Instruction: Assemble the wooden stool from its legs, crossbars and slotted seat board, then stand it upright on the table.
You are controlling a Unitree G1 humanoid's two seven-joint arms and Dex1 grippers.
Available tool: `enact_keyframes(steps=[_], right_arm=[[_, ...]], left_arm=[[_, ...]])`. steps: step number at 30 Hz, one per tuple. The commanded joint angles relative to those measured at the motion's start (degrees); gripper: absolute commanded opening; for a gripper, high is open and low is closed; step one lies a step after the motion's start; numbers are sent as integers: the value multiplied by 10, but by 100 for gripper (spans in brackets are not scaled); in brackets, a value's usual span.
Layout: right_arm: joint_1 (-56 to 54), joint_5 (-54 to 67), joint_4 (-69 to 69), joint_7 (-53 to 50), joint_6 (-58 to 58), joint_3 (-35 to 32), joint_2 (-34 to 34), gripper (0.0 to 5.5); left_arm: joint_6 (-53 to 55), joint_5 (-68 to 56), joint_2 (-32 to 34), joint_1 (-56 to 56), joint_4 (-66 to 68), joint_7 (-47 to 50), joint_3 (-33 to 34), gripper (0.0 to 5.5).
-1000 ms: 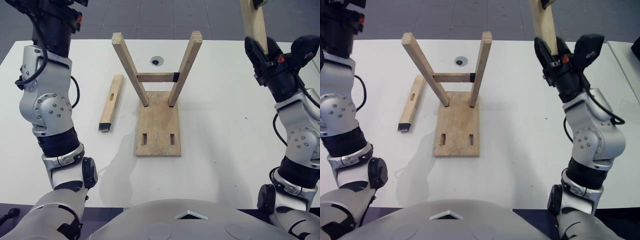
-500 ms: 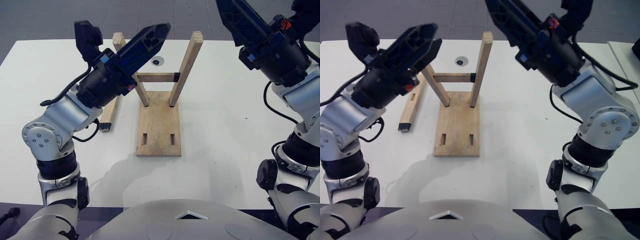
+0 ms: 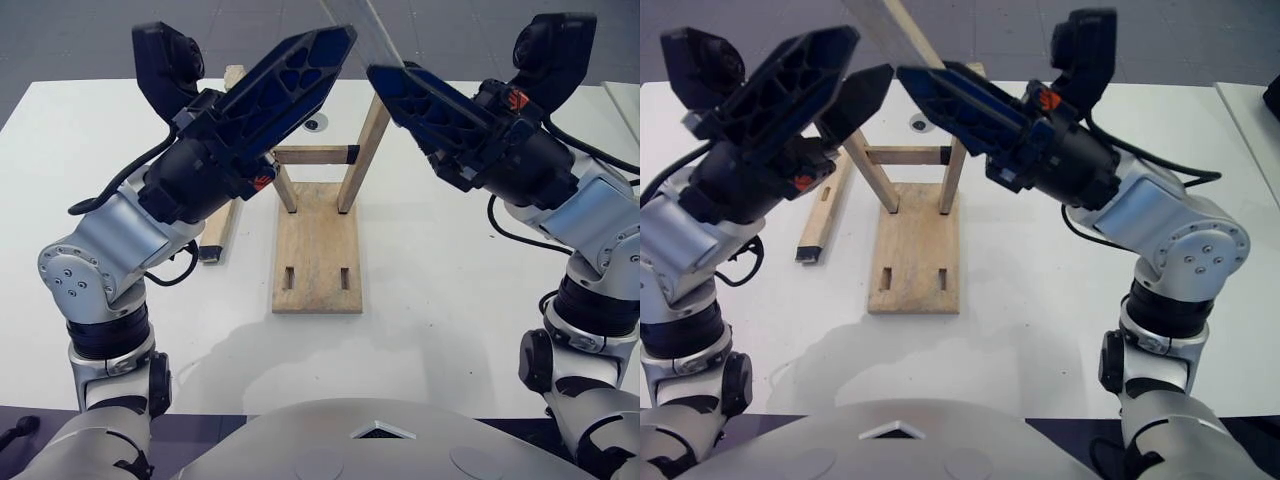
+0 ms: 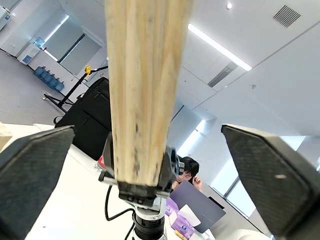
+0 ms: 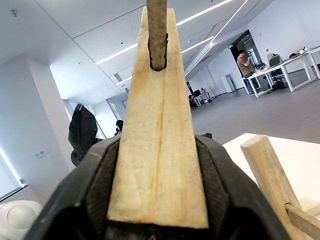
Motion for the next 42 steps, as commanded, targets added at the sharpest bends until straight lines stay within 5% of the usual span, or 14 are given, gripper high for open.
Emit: enact_keyframes(steps=[1,6,25,32,38,42], right_arm=[[11,15,-19,18,0,18,-15,202],[23,23,-26,32,-1,35,-25,202],[39,20,-22,33,-14,56,-47,202],[43,13,-23,36,-17,54,-53,202],[100,-76,-27,83,1,46,-108,310],[178,-161,-28,155,10,46,-157,371]], left_arm=[[-3,-3,16,-10,5,-2,-6,540],[-4,-3,18,-10,7,-15,-3,540],[1,1,50,8,11,-66,4,220],[-2,10,61,13,25,-78,15,216],[18,58,103,9,59,-141,54,204],[35,169,146,30,73,-276,74,204]])
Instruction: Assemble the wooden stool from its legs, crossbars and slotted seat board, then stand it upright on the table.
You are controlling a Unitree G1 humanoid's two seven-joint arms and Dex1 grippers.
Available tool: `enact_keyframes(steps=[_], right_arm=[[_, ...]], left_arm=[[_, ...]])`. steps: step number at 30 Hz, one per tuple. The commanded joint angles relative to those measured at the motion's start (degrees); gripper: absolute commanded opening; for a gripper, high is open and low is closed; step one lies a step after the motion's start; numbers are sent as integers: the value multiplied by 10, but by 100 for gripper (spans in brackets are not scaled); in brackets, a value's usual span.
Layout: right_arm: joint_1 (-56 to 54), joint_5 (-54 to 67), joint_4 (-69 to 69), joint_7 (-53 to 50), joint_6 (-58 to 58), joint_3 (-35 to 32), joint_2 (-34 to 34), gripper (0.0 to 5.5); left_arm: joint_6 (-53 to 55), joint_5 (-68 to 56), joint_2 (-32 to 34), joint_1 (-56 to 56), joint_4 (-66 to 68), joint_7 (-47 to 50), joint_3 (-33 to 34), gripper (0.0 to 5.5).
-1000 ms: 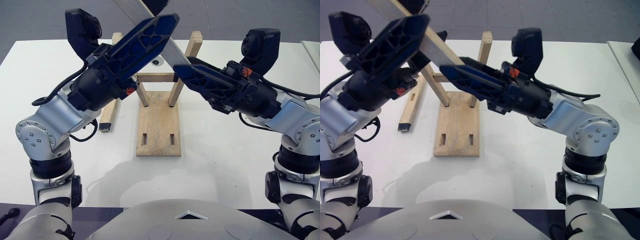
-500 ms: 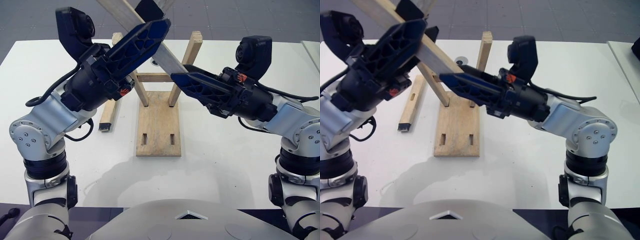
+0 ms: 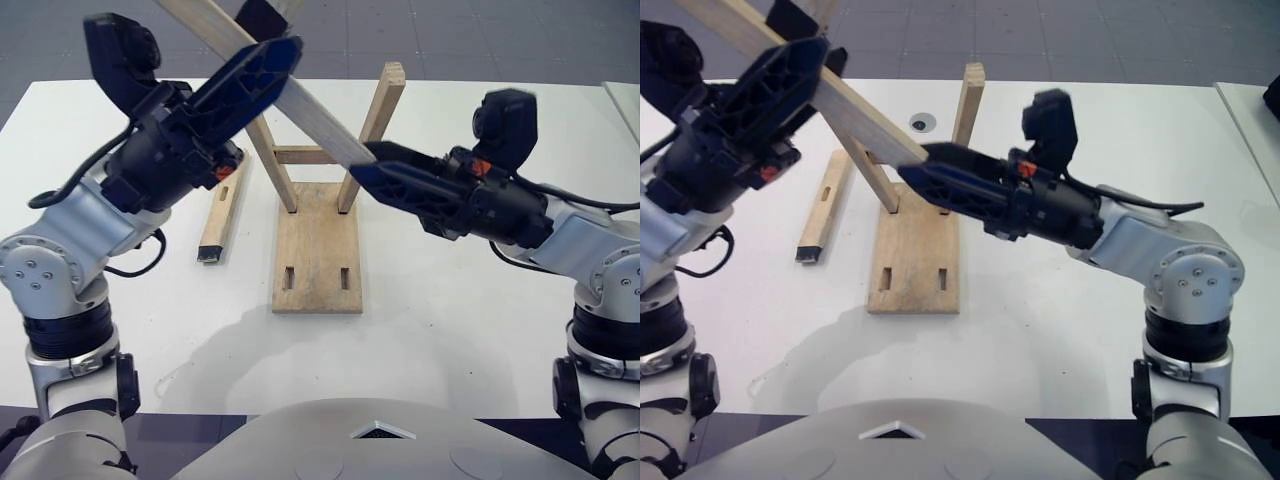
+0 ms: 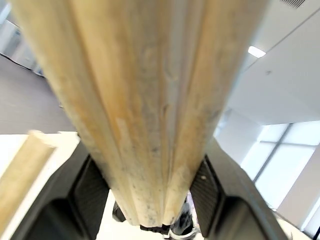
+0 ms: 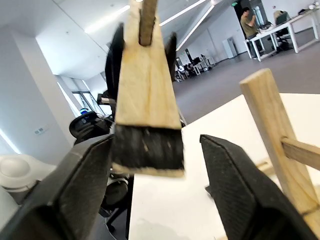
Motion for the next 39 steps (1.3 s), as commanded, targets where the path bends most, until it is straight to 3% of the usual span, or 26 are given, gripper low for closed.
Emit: enact_keyframes(steps=[1,8,11,13,24,33,39], right_arm=[[81,-78,4,63,12,-9,-49,384],[152,-141,16,105,3,-22,-62,481],[169,-161,14,118,1,-23,-58,534],[178,-171,13,123,1,-25,-57,540],[180,-191,15,141,11,-24,-59,540],[182,-205,12,141,15,-21,-53,540],[191,-212,6,139,12,-19,-48,540]], left_arm=[[1,135,46,30,7,-162,20,204],[-83,373,83,79,43,-434,-34,204],[-128,459,84,86,73,-523,-71,204],[-153,500,82,86,89,-565,-91,204],[-275,643,63,89,176,-663,-138,204],[-316,692,15,75,243,-686,-172,204],[-348,729,19,71,291,-704,-183,204]])
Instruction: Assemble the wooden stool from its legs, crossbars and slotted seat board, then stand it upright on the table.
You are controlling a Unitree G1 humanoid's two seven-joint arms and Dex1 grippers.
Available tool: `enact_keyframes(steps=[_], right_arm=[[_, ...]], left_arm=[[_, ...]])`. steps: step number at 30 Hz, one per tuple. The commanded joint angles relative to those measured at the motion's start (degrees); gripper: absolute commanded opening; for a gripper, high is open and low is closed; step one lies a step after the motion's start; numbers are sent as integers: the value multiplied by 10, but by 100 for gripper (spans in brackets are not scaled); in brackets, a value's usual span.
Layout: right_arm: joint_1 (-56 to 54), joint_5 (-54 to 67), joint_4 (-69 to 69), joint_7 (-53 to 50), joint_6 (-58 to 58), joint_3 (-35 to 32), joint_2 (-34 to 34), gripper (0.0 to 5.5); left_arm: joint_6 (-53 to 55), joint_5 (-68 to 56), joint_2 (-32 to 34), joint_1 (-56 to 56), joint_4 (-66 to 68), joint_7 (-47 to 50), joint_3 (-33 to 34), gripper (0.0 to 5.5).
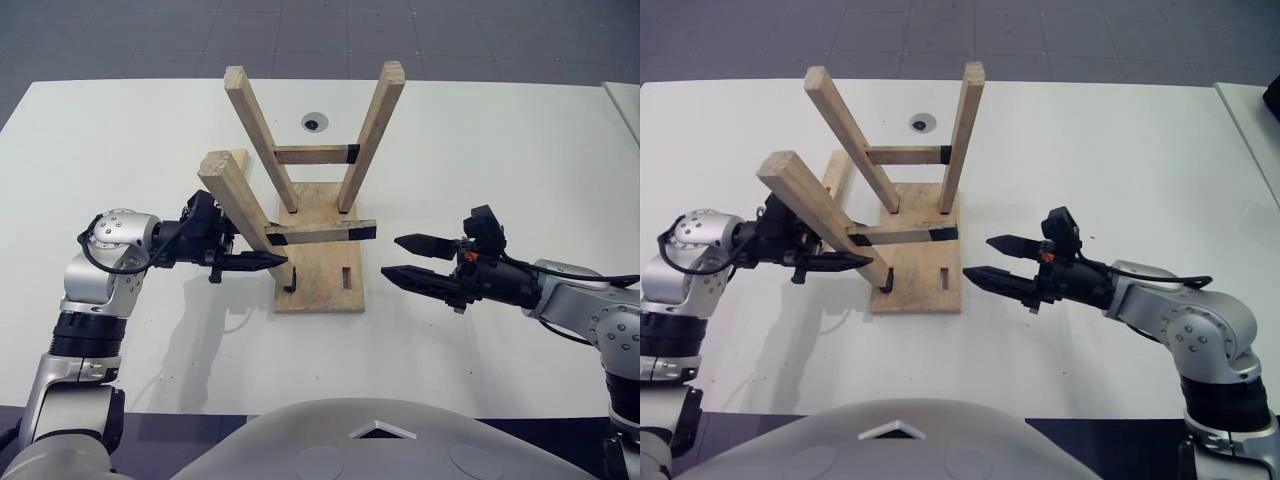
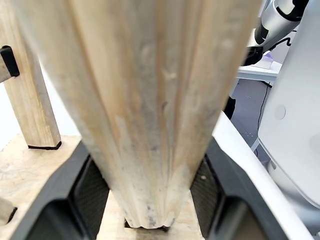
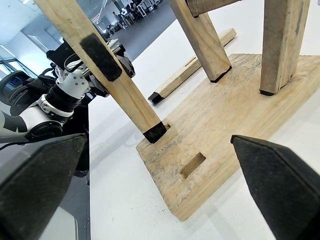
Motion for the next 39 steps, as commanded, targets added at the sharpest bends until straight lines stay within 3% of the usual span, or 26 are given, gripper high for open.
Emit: enact_keyframes(steps=[1,8,19,29,30,39], right_arm=[[10,-12,-10,-3,2,0,4,540],[17,-21,-13,-7,0,-2,12,540],[28,-27,-15,-17,-6,-3,26,540],[31,-30,-13,-17,-5,-6,30,540],[31,-30,-13,-18,-5,-6,31,540],[43,-30,-22,-26,-7,-5,39,540]], left_arm=[[-18,42,8,-5,38,-15,-14,204],[-119,161,36,23,68,-4,-69,204],[-157,301,49,127,40,173,-131,204],[-119,156,38,64,-12,138,-108,204],[-117,142,38,56,-19,132,-104,240],[-47,70,56,39,-87,109,-31,387]])
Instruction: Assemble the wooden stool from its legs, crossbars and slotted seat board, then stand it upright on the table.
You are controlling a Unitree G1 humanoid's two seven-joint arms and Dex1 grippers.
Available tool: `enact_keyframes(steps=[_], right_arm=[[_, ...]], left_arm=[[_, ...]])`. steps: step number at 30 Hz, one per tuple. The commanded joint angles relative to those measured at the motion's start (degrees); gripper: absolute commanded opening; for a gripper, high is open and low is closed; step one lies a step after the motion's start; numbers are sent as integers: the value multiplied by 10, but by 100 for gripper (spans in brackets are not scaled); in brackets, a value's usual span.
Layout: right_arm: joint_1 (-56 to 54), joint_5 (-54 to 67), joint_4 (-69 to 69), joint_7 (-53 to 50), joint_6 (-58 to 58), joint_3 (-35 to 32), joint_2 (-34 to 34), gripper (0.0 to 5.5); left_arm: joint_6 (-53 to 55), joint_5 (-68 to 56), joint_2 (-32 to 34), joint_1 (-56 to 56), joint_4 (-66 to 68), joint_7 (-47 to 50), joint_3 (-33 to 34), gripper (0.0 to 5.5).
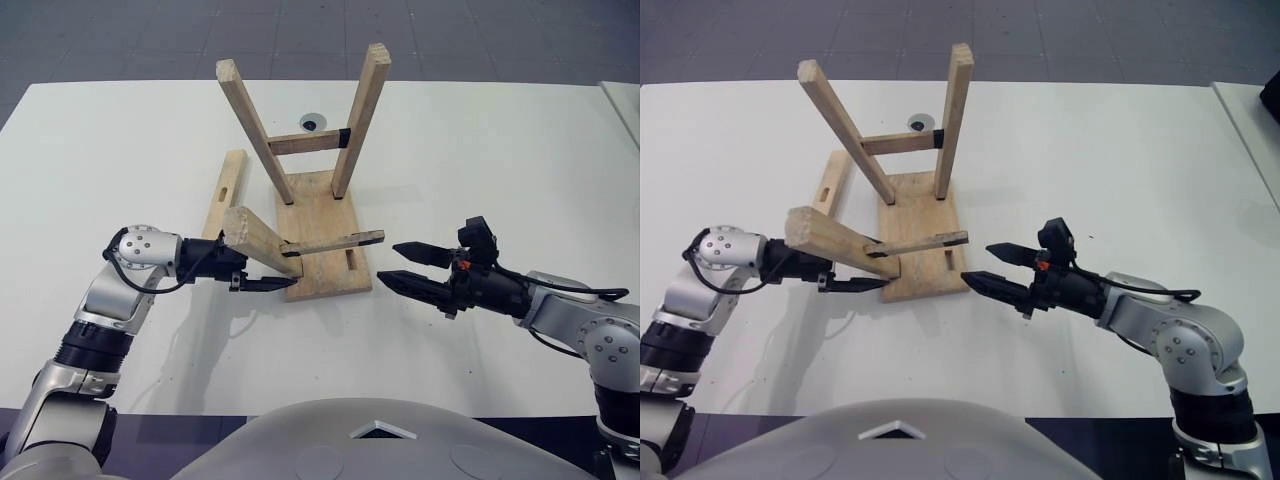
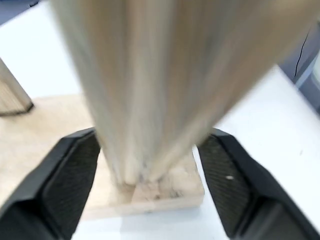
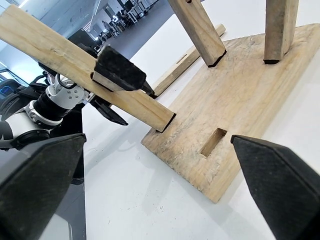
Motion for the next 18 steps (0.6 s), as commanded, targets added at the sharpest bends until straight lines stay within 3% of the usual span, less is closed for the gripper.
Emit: enact_keyframes(steps=[1,6,9,12,15,18], right_arm=[[6,-5,-9,-9,0,-5,5,540],[19,-1,-19,-14,-3,-11,8,540],[26,-1,-24,-18,-4,-14,10,540],[29,-1,-26,-21,-5,-15,13,540],[32,-1,-29,-24,-6,-15,14,540],[34,-2,-29,-26,-6,-14,15,540]], left_arm=[[27,-11,32,16,-26,0,43,403],[29,6,85,109,-29,14,122,489],[35,13,84,147,-26,59,172,531],[46,41,52,169,-33,153,201,538],[146,71,25,185,-85,272,199,538],[241,82,-43,186,-144,404,197,538]])
